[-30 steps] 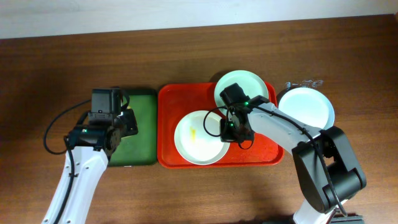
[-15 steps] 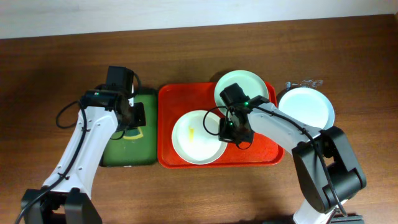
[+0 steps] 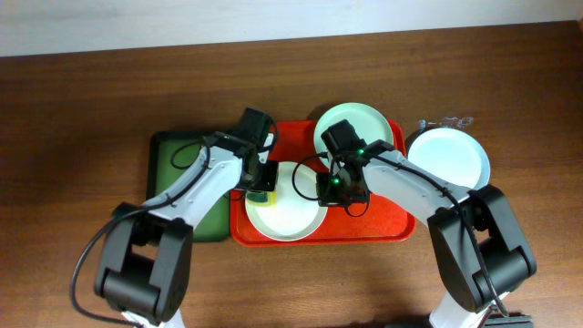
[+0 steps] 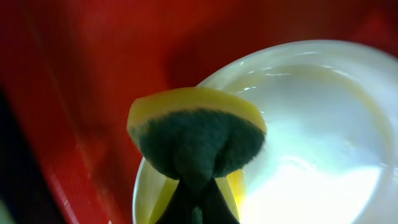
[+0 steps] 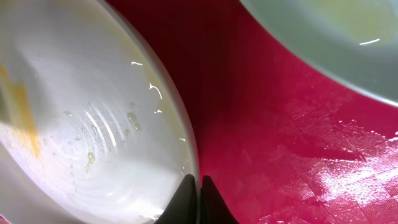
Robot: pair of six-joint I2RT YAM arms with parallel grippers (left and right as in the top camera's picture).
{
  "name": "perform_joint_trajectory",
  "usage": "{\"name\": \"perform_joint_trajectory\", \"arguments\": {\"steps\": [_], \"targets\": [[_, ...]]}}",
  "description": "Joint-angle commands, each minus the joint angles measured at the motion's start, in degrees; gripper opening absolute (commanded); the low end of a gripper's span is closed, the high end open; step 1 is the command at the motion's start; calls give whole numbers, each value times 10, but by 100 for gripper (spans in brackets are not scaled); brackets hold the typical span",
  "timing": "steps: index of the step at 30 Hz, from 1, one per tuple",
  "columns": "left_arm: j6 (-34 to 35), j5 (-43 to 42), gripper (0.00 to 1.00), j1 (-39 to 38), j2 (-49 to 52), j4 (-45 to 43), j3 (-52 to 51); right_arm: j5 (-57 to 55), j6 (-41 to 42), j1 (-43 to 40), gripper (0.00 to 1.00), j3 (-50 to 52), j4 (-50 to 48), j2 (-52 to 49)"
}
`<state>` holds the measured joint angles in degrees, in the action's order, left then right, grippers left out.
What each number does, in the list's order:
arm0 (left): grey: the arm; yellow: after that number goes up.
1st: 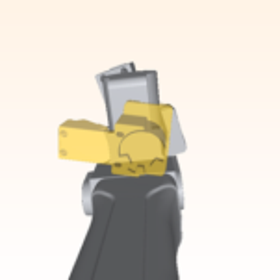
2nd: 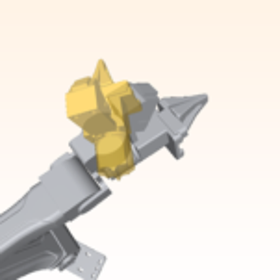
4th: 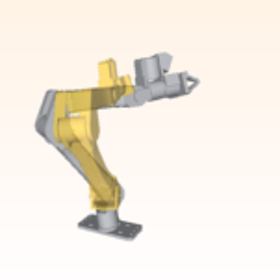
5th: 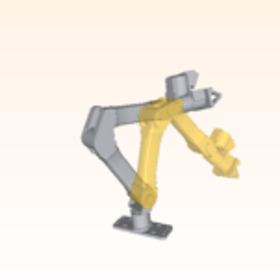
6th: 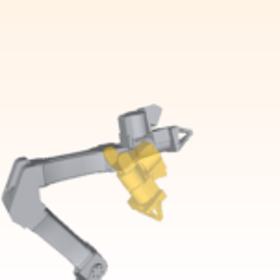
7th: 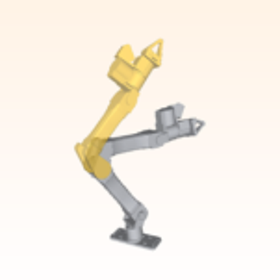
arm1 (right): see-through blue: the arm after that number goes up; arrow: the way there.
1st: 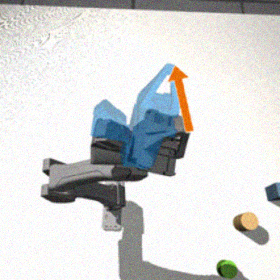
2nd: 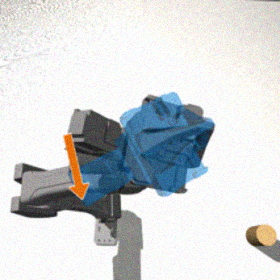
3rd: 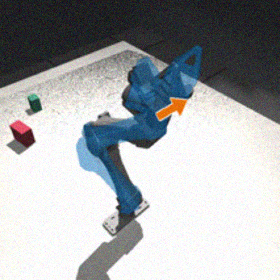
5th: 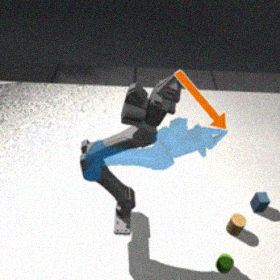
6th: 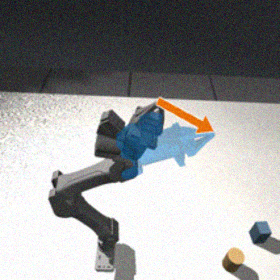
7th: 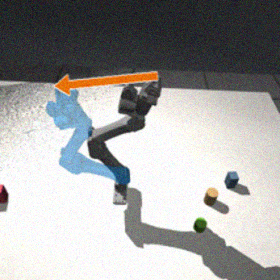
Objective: Clean dirty plates on tray and stack at the side
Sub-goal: 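Scrub the cream plate with the held sponge using the left gripper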
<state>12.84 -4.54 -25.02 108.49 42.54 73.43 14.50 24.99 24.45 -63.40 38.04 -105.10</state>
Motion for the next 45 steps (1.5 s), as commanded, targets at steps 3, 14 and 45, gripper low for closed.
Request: {"name": "perform_joint_trajectory", "arguments": {"steps": [3, 14, 45], "targets": [[-12, -10, 0, -21, 90, -10, 7, 3, -8, 4, 4, 2, 0, -3], [-43, -71, 0, 34, -96, 12, 16, 3, -8, 4, 4, 2, 0, -3], [41, -155, 0, -24, 83, -70, -76, 3, -8, 4, 4, 2, 1, -3]]}}
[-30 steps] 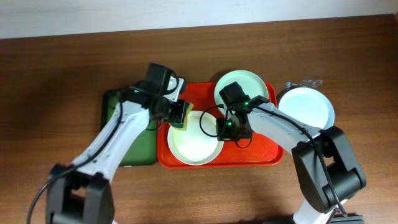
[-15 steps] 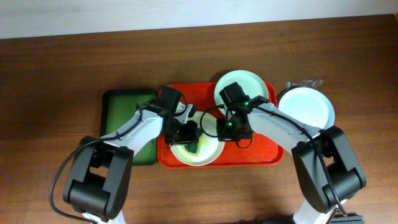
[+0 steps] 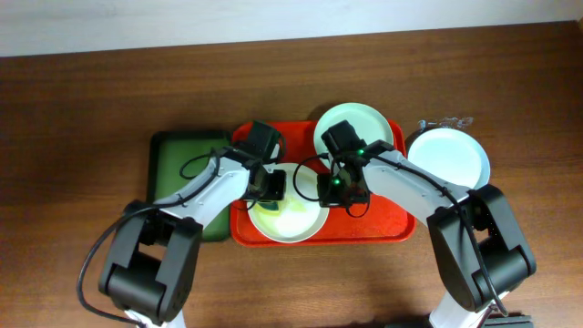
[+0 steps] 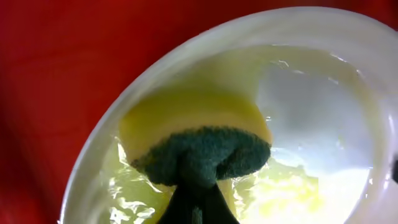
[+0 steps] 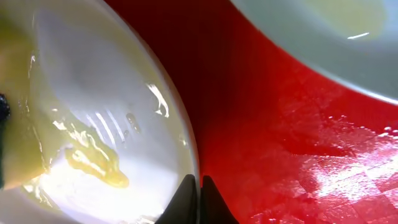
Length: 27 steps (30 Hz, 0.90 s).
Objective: Clean dirty plates on tray and stack at the side
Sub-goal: 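Scrub the cream plate with the held sponge using the left gripper, then return the sponge to the green tray and retract the left gripper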
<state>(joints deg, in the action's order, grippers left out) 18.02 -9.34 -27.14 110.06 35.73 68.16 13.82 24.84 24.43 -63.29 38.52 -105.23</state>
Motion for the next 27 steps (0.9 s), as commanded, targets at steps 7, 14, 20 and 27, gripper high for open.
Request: {"name": "perform_joint_trajectory", "arguments": {"steps": [7, 14, 20, 27], "targets": [[-43, 6, 0, 47, -121, 45, 6, 10, -6, 4, 4, 1, -4, -1], [-9, 7, 0, 46, -59, 7, -49, 10, -6, 4, 4, 1, -4, -1], [-9, -143, 0, 7, -2, 2, -51, 10, -6, 4, 4, 1, -5, -1], [-9, -47, 0, 15, -147, 60, -3, 10, -6, 4, 4, 1, -4, -1]]}}
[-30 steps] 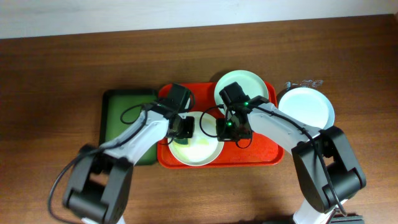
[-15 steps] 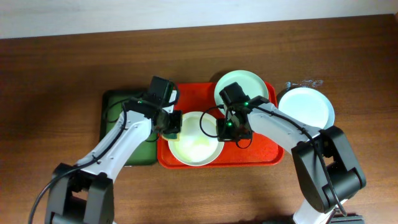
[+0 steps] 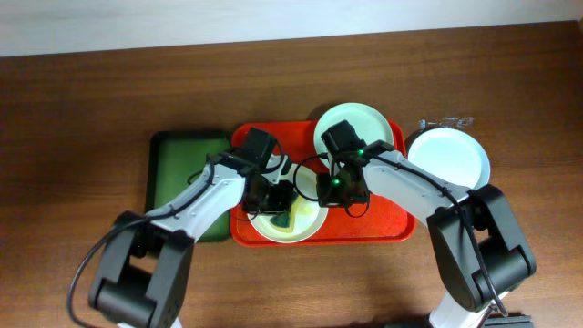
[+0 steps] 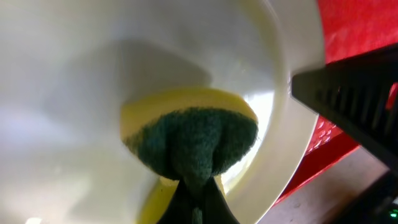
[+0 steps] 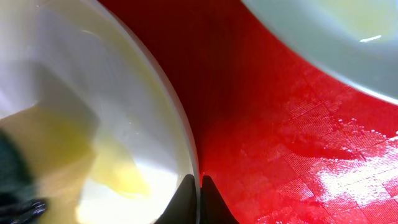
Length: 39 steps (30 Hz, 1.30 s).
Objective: Clean dirty plates on tray and stack at the side
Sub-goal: 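Return the sponge to the green tray and retract the left gripper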
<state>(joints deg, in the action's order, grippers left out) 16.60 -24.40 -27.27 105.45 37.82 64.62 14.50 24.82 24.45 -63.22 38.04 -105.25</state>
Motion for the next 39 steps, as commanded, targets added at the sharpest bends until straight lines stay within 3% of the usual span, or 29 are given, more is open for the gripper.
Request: {"name": "perform_joint_trajectory", "arguments": {"steps": [1, 3, 7, 12, 15, 16, 17, 18, 19, 20, 21, 22, 23, 24, 31, 32, 34, 39], "targets": [[5, 148, 0, 40, -138, 65, 34, 3, -6, 4, 4, 1, 0, -1], [5, 216, 0, 108, -190, 112, 34, 3, -6, 4, 4, 1, 0, -1], [-16, 228, 0, 229, -191, 137, 18, 3, -6, 4, 4, 1, 0, -1], [-39, 258, 0, 236, -110, 54, -49, 3, -6, 4, 4, 1, 0, -1], [-47, 257, 0, 236, -78, 51, -50, 3, -6, 4, 4, 1, 1, -1], [-47, 245, 11, 236, -81, 52, -47, 3, -6, 4, 4, 1, 1, -1], [-47, 227, 28, 237, -85, 65, -35, 3, -6, 4, 4, 1, 1, -1], [-47, 227, 37, 237, -90, 80, -21, 3, -6, 4, 4, 1, 1, -1], [-47, 227, 55, 237, -100, 97, -1, 3, -6, 4, 4, 1, 1, -1], [-47, 227, 64, 237, -118, 116, 29, 3, -6, 4, 4, 1, 1, -1], [-44, 228, 65, 237, -146, 129, 57, 3, -6, 4, 4, 1, 1, -1], [-42, 227, 81, 237, -181, 131, 74, 3, -6, 4, 4, 1, 1, -1], [-42, 228, 82, 237, -221, 129, 79, 3, -6, 4, 4, 1, 2, -1], [-43, 235, 99, 237, -246, 129, 79, 3, -6, 4, 5, 1, 3, -1], [-43, 324, 99, 261, -284, 137, 78, 3, -6, 4, 15, 1, 5, -1], [-43, 324, 99, 261, -284, 137, 78, 3, -6, 4, 15, 1, 5, -1], [-43, 324, 99, 261, -284, 137, 78, 3, -6, 4, 4, 1, 5, -1], [-43, 332, 99, 261, -284, 132, 78, 46, -3, 2, 4, -24, 24, -1]]}}
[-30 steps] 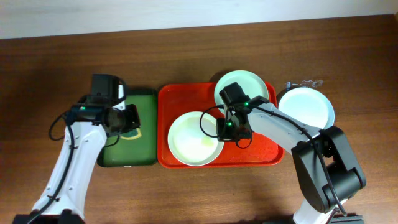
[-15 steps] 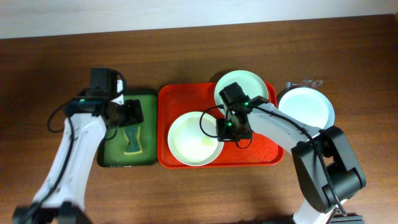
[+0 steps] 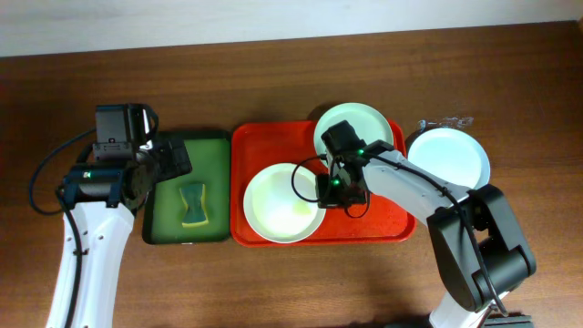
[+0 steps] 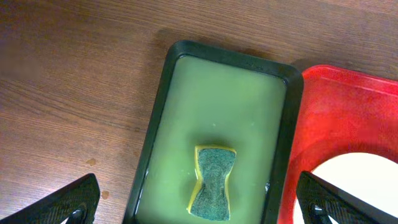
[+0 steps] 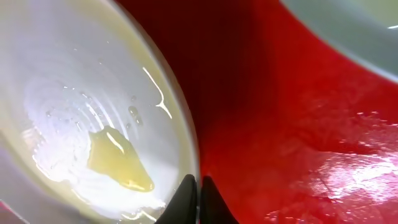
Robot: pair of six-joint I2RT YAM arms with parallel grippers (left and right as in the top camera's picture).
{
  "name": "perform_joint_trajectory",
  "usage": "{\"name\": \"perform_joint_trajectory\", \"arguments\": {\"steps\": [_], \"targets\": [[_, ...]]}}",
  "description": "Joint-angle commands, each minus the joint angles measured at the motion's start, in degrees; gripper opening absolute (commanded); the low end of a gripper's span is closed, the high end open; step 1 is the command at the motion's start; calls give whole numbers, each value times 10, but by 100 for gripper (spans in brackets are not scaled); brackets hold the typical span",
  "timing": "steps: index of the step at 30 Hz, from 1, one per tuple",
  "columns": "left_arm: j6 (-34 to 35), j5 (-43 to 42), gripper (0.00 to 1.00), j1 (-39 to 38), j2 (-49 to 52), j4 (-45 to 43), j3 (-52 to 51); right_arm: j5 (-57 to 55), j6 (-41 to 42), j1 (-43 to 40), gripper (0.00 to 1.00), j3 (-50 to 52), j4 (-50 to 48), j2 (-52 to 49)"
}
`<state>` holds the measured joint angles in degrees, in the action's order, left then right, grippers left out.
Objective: Clean dirty plates on tray and stack at the side
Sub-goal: 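Return the sponge to the green tray and retract the left gripper, then lift the cream plate with the right gripper and tilt it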
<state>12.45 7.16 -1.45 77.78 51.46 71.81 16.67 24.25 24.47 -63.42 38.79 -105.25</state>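
A white plate [image 3: 281,202] with a yellowish soapy puddle [image 5: 118,158] sits at the front of the red tray [image 3: 383,228]. My right gripper [image 5: 196,186] is shut on that plate's right rim [image 5: 193,149]. A second plate [image 3: 364,128] lies at the tray's back right. The yellow-green sponge [image 4: 211,182] lies in the green basin [image 4: 186,112] of soapy water. My left gripper [image 4: 196,202] hangs open above the basin, wide of the sponge, holding nothing. A clean white plate [image 3: 451,157] rests on the table right of the tray.
The basin [image 3: 219,150] stands directly left of the tray, their edges touching. A small clear object [image 3: 446,121] lies behind the clean plate. Brown tabletop [image 3: 291,82] surrounds everything.
My left gripper held the sponge against the plate's inside. Now the sponge lies in the basin and the left gripper is open, raised above it at the left. The right gripper still pinches the rim.
The left gripper held the sponge at the plate's left rim, then pressed it inside the plate, which showed soapy streaks, then at its right side. Now the sponge is in the basin. The right gripper kept the rim pinched throughout.
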Motion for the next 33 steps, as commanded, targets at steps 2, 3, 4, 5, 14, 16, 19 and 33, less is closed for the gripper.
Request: {"name": "perform_joint_trajectory", "arguments": {"steps": [2, 3, 4, 5, 14, 16, 19, 33], "targets": [[-1, 90, 99, 7, -18, 5, 7, 24, 2, 2, 4, -50, 55, -1], [-1, 90, 99, 16, -25, 5, 7, 22, 2, 2, 4, -68, 78, -1], [-1, 85, 99, 28, -33, 5, 7, 20, 1, 2, 4, -87, 94, -1], [-1, 87, 99, 41, -37, 6, 7, 20, 1, 2, 4, -123, 124, -1], [-1, 107, 99, 73, -37, 36, 7, -25, 82, 36, 4, -266, 75, -2], [-1, 107, 99, 73, -37, 35, 7, -131, 93, 90, 4, -266, 17, -9], [-1, 107, 99, 73, -37, 36, 7, -316, 74, 166, 4, -266, -37, -36], [-1, 107, 99, 73, -37, 36, 7, -751, -511, 359, 4, -266, -376, -42]]}}
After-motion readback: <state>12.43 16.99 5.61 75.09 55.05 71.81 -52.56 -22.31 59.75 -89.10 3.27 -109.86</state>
